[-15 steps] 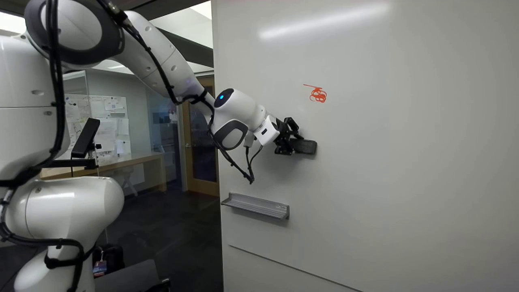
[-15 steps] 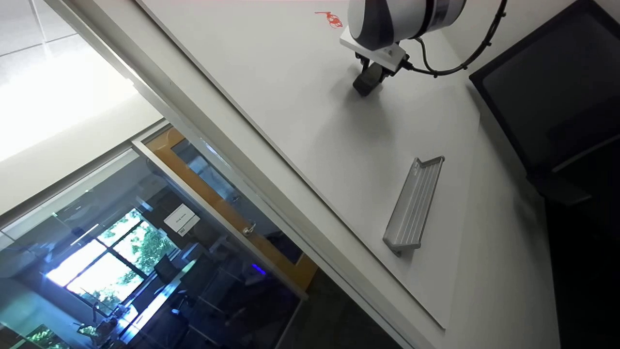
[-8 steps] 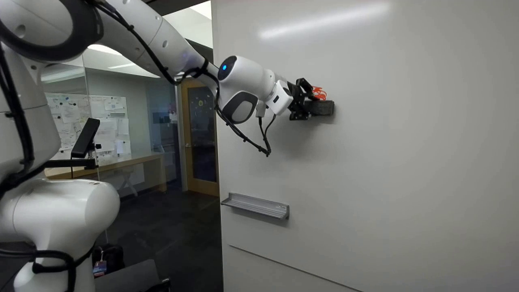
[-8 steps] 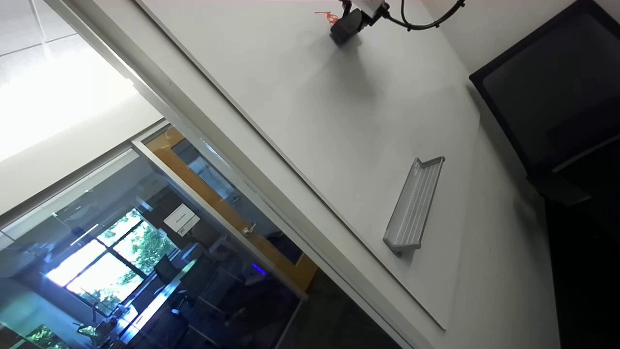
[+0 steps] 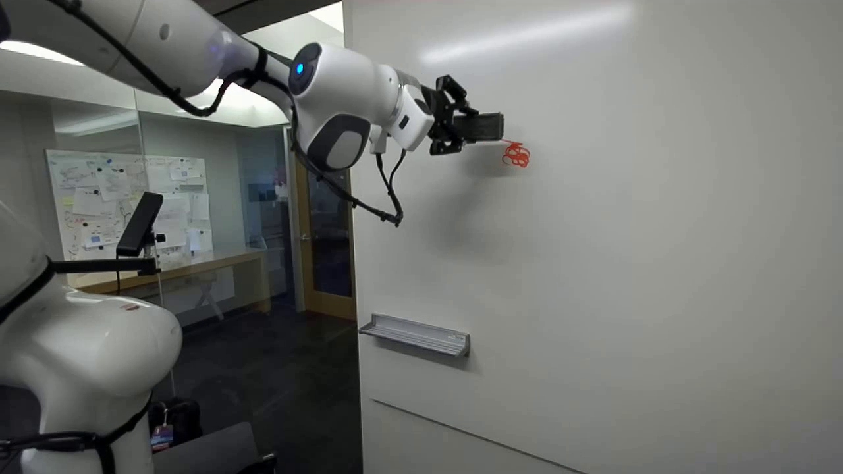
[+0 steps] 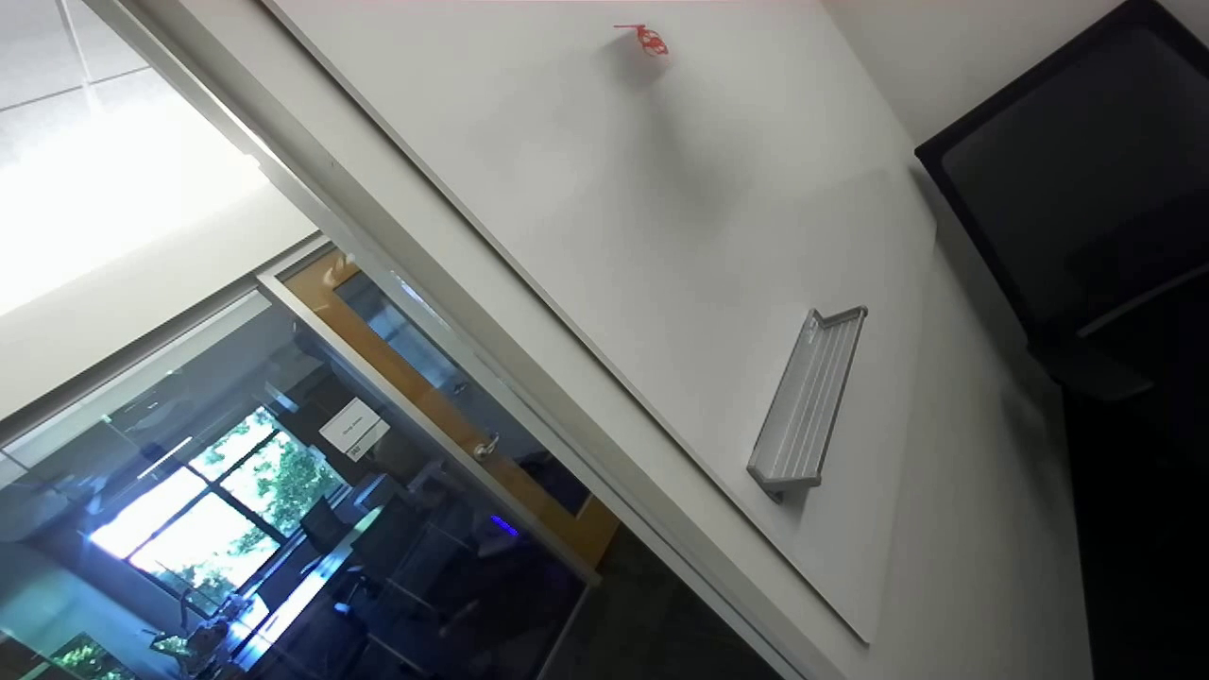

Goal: Take the eraser and rub off the contents on the whiteboard

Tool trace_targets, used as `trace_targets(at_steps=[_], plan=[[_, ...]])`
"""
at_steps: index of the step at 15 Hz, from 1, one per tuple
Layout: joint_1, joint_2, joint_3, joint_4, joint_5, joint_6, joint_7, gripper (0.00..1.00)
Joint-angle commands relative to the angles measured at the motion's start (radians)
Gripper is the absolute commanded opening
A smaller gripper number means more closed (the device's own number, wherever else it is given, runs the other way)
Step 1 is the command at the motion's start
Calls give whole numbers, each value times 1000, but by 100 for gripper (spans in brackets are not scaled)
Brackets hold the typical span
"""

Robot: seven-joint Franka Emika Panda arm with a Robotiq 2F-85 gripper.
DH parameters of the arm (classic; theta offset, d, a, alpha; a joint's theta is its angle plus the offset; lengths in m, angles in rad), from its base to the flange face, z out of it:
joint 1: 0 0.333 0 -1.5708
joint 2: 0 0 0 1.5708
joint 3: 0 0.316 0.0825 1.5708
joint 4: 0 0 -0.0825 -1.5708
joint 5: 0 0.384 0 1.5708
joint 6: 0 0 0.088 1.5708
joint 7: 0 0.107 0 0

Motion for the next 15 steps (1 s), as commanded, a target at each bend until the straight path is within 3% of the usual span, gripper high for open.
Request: trace_targets(at_steps=[1,6,7,11,15], plan=[[0,-18,11,-37,0,0,0,53],[1,-32,25,-102,0,0,0,53],[1,-33,25,-102,0,0,0,28],[44,17,-48,-10,-27,-31,-2,28],[144,40,-165,85,-65,-88,-2,28]])
